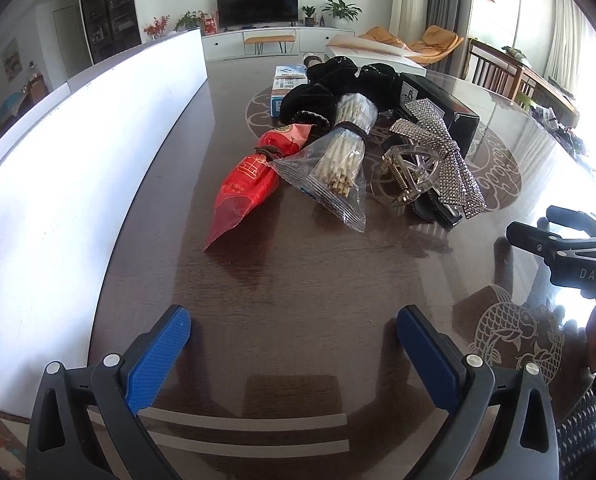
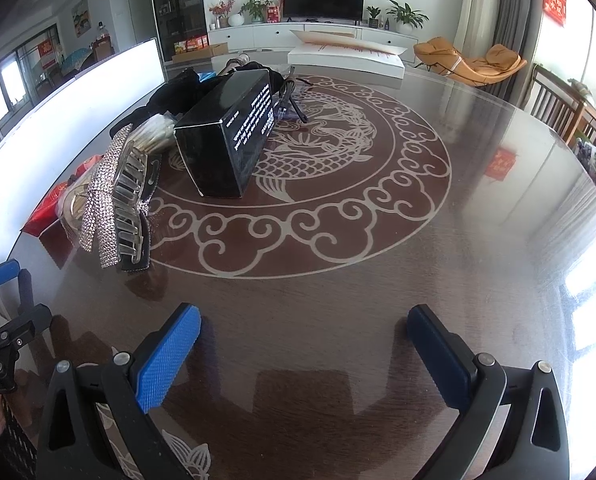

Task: Organize objects

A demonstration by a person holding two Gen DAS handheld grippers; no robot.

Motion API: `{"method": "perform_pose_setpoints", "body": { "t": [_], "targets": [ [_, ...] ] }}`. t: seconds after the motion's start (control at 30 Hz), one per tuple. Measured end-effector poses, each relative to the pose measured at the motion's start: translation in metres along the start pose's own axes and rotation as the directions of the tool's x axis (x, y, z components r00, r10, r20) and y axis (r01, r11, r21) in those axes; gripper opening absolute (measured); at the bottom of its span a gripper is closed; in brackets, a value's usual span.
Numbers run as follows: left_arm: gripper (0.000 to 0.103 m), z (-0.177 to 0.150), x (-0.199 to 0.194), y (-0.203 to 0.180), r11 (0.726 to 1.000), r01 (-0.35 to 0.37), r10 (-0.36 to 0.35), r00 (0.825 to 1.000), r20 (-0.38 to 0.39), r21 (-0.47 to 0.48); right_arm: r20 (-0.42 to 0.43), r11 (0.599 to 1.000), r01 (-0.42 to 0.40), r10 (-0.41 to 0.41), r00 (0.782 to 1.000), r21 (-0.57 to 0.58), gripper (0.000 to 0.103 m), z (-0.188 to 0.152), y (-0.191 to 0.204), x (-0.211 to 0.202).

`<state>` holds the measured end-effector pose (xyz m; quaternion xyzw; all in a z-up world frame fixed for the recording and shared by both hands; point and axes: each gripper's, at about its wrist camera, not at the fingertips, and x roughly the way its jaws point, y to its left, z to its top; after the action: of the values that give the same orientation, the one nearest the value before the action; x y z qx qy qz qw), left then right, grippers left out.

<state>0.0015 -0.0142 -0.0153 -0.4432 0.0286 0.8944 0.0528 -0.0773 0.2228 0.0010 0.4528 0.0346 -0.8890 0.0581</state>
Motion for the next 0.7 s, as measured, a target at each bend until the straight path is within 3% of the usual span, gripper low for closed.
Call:
{"method": "perform_pose_setpoints", "body": {
  "t": [0.2,0.7],
  "targets": [
    [0.103,-0.012,-0.007,-0.005,0.996,-0.054,0.058,0.997,0.057,-0.067,0.000,1.000,0.000,0.000,1.000,0.001,0.103,0.000,0.000,0.000],
    [0.103,-0.011,-0.008,-0.006,0.997,-0.050,0.053,0.996,0.067,-0.058,-0.002,1.000,0.001,-0.001,1.000,0.001,0.103,0.000,0.000,0.000]
  ]
}}
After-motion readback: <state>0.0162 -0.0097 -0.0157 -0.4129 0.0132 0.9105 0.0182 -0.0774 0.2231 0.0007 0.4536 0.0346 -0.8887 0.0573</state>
